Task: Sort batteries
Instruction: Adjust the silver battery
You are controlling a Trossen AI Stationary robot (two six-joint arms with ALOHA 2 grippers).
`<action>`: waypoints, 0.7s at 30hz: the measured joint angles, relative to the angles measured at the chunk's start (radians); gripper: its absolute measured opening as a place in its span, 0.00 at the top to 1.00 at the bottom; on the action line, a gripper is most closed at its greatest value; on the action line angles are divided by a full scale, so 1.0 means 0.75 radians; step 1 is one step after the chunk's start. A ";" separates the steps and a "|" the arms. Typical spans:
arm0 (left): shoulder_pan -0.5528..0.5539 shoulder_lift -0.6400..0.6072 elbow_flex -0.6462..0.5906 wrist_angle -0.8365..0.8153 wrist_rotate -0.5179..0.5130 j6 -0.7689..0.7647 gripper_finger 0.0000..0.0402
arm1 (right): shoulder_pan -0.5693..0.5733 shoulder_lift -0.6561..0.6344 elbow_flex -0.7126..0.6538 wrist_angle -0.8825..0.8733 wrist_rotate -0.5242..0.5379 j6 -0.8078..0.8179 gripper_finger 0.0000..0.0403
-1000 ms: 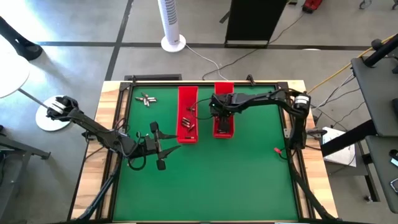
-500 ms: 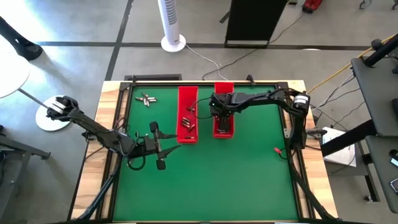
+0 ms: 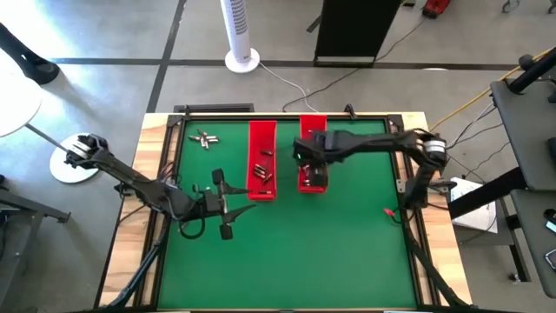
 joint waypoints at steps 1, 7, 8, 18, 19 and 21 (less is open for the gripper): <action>0.000 0.000 0.036 -0.084 -0.004 -0.018 0.60 | 0.051 -0.033 0.001 -0.020 0.042 0.024 0.58; -0.012 0.015 0.308 -0.901 -0.031 -0.520 0.60 | 0.410 -0.235 -0.032 0.045 0.159 0.182 0.63; -0.017 0.027 0.360 -1.070 -0.028 -0.653 0.60 | 0.471 -0.261 -0.049 0.095 0.165 0.211 0.64; -0.096 0.225 0.548 -2.063 0.605 -1.695 0.60 | 0.936 -0.277 -0.376 0.908 0.177 0.317 0.70; -0.118 0.250 0.532 -2.076 0.640 -1.712 0.60 | 0.963 -0.257 -0.408 1.001 0.177 0.319 0.70; -0.165 0.300 0.496 -2.073 0.723 -1.747 0.60 | 1.003 -0.217 -0.459 1.169 0.177 0.321 0.71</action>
